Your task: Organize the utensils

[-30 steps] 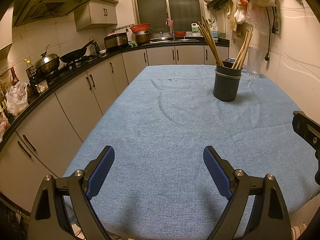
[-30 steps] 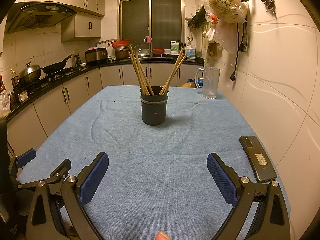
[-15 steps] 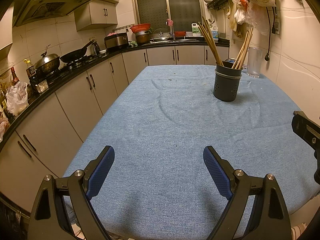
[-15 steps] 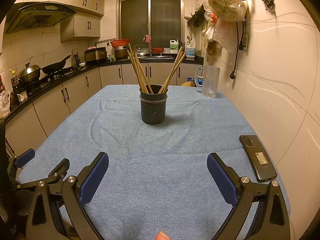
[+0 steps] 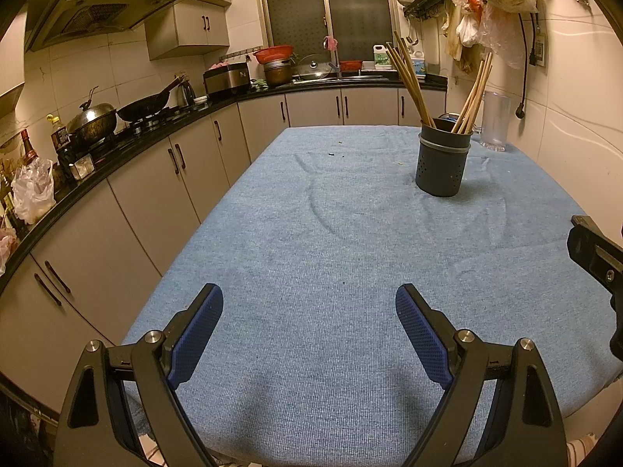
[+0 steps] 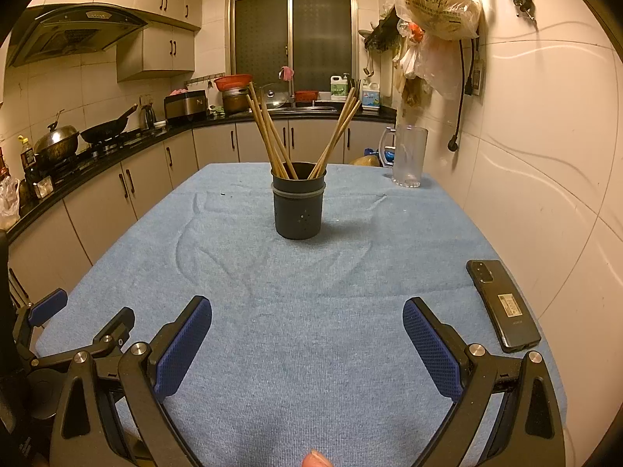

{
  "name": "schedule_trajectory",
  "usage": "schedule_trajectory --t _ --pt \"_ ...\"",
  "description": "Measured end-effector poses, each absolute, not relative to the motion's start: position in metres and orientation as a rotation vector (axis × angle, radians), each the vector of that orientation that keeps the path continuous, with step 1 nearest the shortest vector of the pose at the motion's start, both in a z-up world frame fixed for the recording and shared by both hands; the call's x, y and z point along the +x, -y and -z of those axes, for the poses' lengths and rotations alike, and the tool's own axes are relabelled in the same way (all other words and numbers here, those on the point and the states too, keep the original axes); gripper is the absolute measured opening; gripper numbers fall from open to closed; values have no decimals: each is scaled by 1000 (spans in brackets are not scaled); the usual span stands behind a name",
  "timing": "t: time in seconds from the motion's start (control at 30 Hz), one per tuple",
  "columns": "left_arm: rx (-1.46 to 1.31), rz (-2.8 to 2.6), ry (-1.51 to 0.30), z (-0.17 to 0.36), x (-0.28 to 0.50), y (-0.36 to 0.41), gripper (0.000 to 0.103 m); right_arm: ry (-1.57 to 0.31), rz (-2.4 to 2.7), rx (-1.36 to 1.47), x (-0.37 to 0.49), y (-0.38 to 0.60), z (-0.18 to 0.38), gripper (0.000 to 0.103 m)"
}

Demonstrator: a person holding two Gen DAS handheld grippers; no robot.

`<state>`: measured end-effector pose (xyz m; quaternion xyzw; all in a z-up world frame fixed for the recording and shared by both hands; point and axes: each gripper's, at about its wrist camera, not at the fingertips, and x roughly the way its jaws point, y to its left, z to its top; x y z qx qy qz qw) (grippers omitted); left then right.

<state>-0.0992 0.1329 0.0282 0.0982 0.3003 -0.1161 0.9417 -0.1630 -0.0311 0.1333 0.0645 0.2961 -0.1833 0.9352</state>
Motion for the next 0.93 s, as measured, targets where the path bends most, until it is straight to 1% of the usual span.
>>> schedule_trajectory --t 0.73,0.93 --pt "210 244 -612 -27 -100 -132 89 -621 370 145 -161 30 -128 101" --pt "178 247 -620 -34 -84 -135 89 -639 365 152 -150 37 -126 101"
